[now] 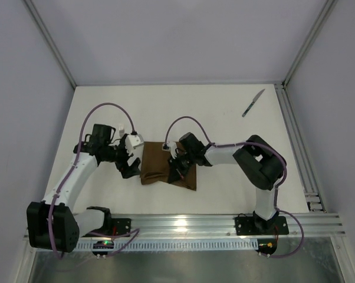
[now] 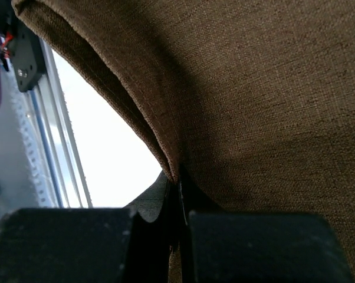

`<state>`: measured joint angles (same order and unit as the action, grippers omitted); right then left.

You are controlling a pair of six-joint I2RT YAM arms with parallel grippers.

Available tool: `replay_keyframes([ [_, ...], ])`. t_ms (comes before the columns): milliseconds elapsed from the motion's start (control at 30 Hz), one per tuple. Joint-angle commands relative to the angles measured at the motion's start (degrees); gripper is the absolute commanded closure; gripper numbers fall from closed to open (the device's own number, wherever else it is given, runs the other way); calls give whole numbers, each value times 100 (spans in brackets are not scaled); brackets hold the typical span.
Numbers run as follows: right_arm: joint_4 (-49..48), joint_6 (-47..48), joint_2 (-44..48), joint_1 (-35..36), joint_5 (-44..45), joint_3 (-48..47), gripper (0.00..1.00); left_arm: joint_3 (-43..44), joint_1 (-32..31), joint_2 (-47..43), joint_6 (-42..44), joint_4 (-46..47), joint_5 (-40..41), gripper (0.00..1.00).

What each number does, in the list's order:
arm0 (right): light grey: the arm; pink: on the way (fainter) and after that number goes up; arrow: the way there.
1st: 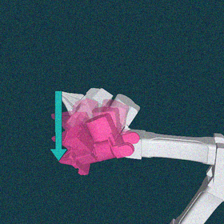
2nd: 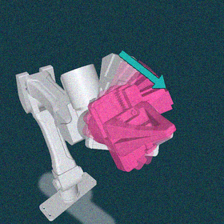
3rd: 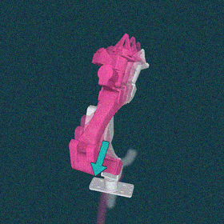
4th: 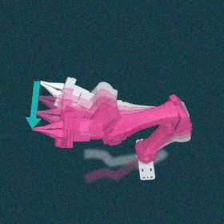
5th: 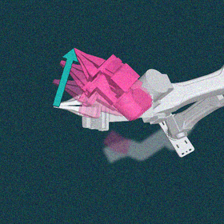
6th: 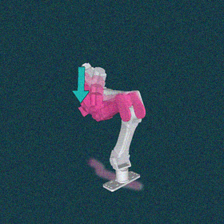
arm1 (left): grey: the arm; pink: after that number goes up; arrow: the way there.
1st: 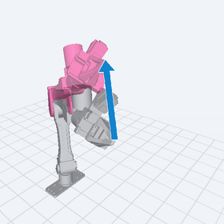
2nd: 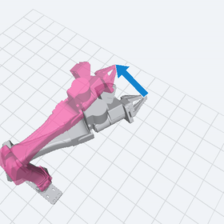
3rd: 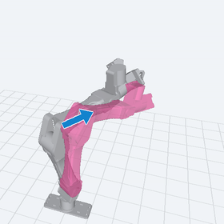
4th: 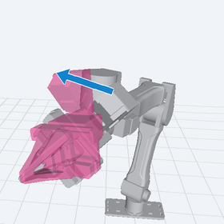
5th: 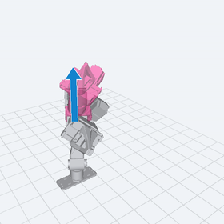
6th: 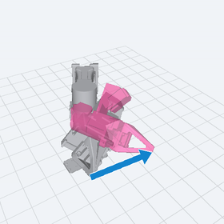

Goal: Fold the napkin into a case and place the utensils inside
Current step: Fold the upper triangle-folded napkin at the center of the board.

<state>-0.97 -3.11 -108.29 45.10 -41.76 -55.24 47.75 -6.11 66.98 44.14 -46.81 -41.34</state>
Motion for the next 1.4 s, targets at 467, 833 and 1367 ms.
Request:
replay_keyframes([
  [467,668,-779,-342,-318,-518,-724,96,-231,-2122,-28,728,821,1822,1],
  [833,713,-1050,-236,-309,-289,-804,96,-582,-3334,430,922,1569,2500,1],
  [1367,651,-1191,-105,-309,-157,-690,96,-2006,-3959,175,245,3828,4627,24],
])
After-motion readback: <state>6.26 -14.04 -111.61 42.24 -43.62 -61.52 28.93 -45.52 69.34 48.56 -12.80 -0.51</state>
